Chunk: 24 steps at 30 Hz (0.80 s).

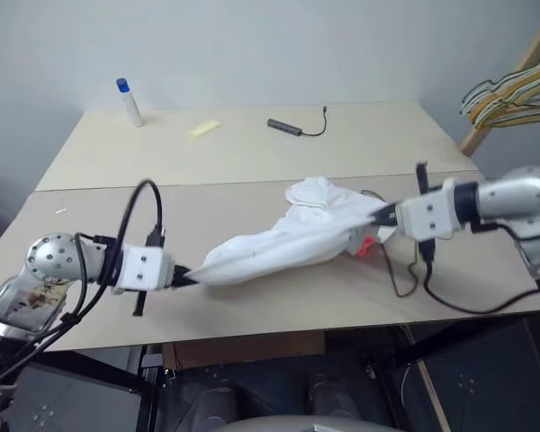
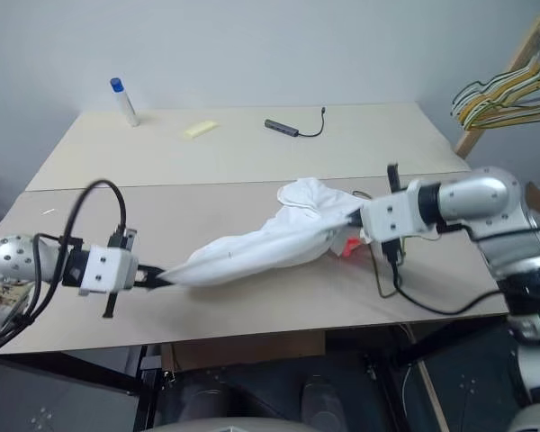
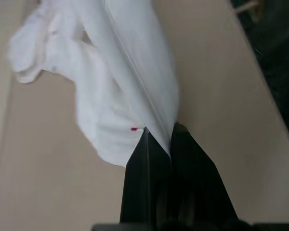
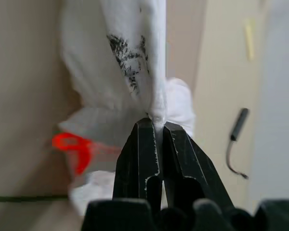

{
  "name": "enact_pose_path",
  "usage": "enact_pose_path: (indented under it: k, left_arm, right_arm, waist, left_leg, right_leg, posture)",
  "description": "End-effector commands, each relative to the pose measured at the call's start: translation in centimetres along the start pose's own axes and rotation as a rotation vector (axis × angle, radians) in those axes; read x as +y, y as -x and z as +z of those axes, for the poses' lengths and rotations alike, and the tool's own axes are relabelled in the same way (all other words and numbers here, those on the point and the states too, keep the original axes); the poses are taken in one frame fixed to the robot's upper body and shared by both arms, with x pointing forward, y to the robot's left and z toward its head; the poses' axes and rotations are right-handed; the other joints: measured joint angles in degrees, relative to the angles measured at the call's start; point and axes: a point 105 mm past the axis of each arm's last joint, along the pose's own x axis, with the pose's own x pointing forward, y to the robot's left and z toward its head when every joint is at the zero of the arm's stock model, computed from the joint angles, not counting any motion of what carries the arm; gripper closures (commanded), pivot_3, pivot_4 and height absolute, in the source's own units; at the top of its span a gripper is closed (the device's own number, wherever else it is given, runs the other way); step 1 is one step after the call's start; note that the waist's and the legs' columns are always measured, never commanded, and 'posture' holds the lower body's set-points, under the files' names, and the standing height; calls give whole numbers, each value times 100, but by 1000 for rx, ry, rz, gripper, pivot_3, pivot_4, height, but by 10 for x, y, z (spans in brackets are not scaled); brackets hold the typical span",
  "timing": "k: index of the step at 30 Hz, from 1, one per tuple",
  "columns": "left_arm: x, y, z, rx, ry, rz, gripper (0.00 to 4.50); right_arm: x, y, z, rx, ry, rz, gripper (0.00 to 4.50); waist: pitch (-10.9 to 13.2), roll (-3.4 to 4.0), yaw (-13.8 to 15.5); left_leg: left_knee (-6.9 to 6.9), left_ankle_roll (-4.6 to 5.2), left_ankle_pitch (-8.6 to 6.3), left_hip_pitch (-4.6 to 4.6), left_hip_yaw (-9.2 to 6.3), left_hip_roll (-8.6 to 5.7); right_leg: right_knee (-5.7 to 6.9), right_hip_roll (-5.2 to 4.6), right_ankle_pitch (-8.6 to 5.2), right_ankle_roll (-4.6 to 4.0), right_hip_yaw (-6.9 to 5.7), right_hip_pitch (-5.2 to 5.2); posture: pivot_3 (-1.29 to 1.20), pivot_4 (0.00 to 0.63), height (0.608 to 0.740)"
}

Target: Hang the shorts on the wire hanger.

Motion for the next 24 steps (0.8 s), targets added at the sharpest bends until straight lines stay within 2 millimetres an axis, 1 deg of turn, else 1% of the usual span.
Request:
enact_pose_path:
  k: [1, 2, 4, 5, 6, 7, 8, 9, 10, 11, 12, 13, 15, 16, 17, 18, 20, 22, 23, 24]
  left_arm:
    - [73, 4, 9, 3, 27, 332, 4450]
    - [95, 4, 12, 0, 35, 419, 4450]
    - [156, 9, 22, 10, 45, 681, 4450]
    - [184, 16, 30, 12, 35, 810, 4450]
    - [218, 32, 41, 23, 18, 1012, 4450]
    - [245, 52, 55, 50, -33, 1208, 4450]
    - [264, 74, 73, 57, -98, 1379, 4450]
    - [275, 94, 90, 25, -125, 1509, 4450]
    - [280, 107, 103, -18, -136, 1595, 4450]
    - [283, 114, 114, -57, -160, 1632, 4450]
    - [284, 117, 120, -79, -178, 1649, 4450]
    - [284, 121, 129, -104, -231, 1666, 4450]
    - [283, 123, 137, -138, -293, 1673, 4450]
    - [280, 116, 139, -165, -315, 1627, 4450]
    - [277, 104, 137, -179, -341, 1555, 4450]
    - [272, 91, 134, -194, -362, 1481, 4450]
    - [262, 74, 127, -212, -383, 1374, 4450]
    - [239, 44, 110, -218, -411, 1181, 4450]
    - [230, 35, 104, -218, -420, 1117, 4450]
    - [211, 22, 90, -205, -410, 1010, 4450]
  right_arm:
    - [-60, -8, -11, 77, 19, -247, 4500]
    - [-78, -12, -12, 105, 29, -325, 4500]
    - [-125, -16, -11, 172, 15, -557, 4500]
    - [-146, -14, -9, 197, -2, -686, 4500]
    - [-167, -7, -3, 214, -3, -826, 4500]
    - [-187, 5, 8, 184, 10, -993, 4500]
    - [-205, 21, 18, 150, -16, -1159, 4500]
    - [-217, 38, 27, 120, -18, -1304, 4500]
    - [-225, 54, 35, 85, -7, -1437, 4500]
    - [-229, 67, 41, 55, 7, -1531, 4500]
    - [-230, 74, 45, 36, 23, -1586, 4500]
    - [-231, 83, 46, 4, 6, -1636, 4500]
    - [-230, 91, 46, -23, -1, -1679, 4500]
    - [-226, 85, 41, -13, 12, -1637, 4500]
    - [-219, 76, 35, 3, 29, -1584, 4500]
    - [-211, 67, 28, 4, 27, -1520, 4500]
    - [-199, 54, 20, 3, 35, -1428, 4500]
    - [-173, 27, 4, 5, 26, -1233, 4500]
    - [-164, 19, -1, 3, 22, -1166, 4500]
    - [-145, 5, -9, 7, 17, -1043, 4500]
  waist:
    - [0, 0, 12]
    - [0, 0, 15]
    - [0, 0, 25]
    - [0, -1, 25]
    - [1, -2, 33]
    - [1, -2, 43]
    - [2, -3, 47]
    - [1, -3, 41]
    - [1, -3, 34]
    - [0, -5, 47]
    - [-1, -4, 67]
    - [-1, -4, 91]
    - [-1, -4, 111]
    - [-1, -4, 109]
    - [-1, -4, 108]
    - [-1, -4, 116]
    - [-1, -4, 119]
    - [-2, -3, 91]
    - [-2, -3, 62]
    - [-2, -3, 33]
  left_leg:
    - [1, -3, 5, -9, -4, -4]
    - [0, -6, 8, -17, -8, -6]
    - [0, -27, 21, -28, -13, -10]
    - [0, -51, 35, -32, -17, -12]
    - [-2, -75, 49, -38, -20, -13]
    - [-3, -81, 52, -48, -25, -13]
    - [-14, -85, 55, -58, -29, -14]
    - [-18, -87, 56, -73, -31, -14]
    - [-23, -89, 57, -115, -27, -15]
    - [-40, -95, 60, -138, -26, -21]
    - [-76, -96, 61, -128, -24, -27]
    - [-106, -97, 61, -119, -20, -32]
    - [-137, -98, 61, -115, -9, -35]
    - [-145, -100, 62, -113, -7, -36]
    - [-146, -102, 64, -117, -5, -36]
    - [-146, -102, 65, -115, -5, -37]
    - [-140, -101, 65, -104, -7, -39]
    - [-124, -98, 65, -103, -7, -39]
    - [-122, -96, 67, -101, -5, -39]
    - [-119, -96, 67, -95, -6, -39]
  right_leg:
    - [1, 0, 2, 0, -2, -3]
    - [-1, 2, 4, 2, -4, -7]
    - [-3, 2, 7, 4, -9, -13]
    - [-3, 2, 7, 4, -10, -15]
    - [-8, 2, 8, 4, -13, -17]
    - [-5, 2, 8, 4, -18, -23]
    - [-4, 2, 10, 5, -22, -33]
    - [-1, 2, 10, 5, -22, -50]
    - [1, 0, 10, 6, -11, -105]
    - [-7, -5, 10, 7, -10, -132]
    - [-16, -11, 9, 8, -13, -133]
    - [-26, -16, 6, 10, -23, -133]
    - [-53, -20, -5, 19, -34, -133]
    - [-68, -20, -5, 19, -37, -128]
    - [-83, -19, -4, 19, -40, -125]
    - [-88, -19, -4, 20, -41, -117]
    - [-98, -21, -1, 24, -46, -94]
    - [-94, -21, 4, 28, -44, -87]
    - [-92, -22, 8, 29, -40, -86]
    - [-87, -21, 8, 29, -38, -81]
  posture:
    - [56, 0, 740]
    - [59, 0, 740]
    - [66, 0, 740]
    - [71, 0, 740]
    - [77, 0, 740]
    - [78, 0, 740]
    - [76, 0, 740]
    - [72, 0, 740]
    - [67, 0, 740]
    - [65, 0, 740]
    - [64, 0, 740]
    - [60, 0, 740]
    - [57, 0, 740]
    - [56, 0, 740]
    - [56, 0, 740]
    - [57, 0, 740]
    - [58, 0, 740]
    - [60, 0, 740]
    - [60, 0, 740]
    - [59, 0, 740]
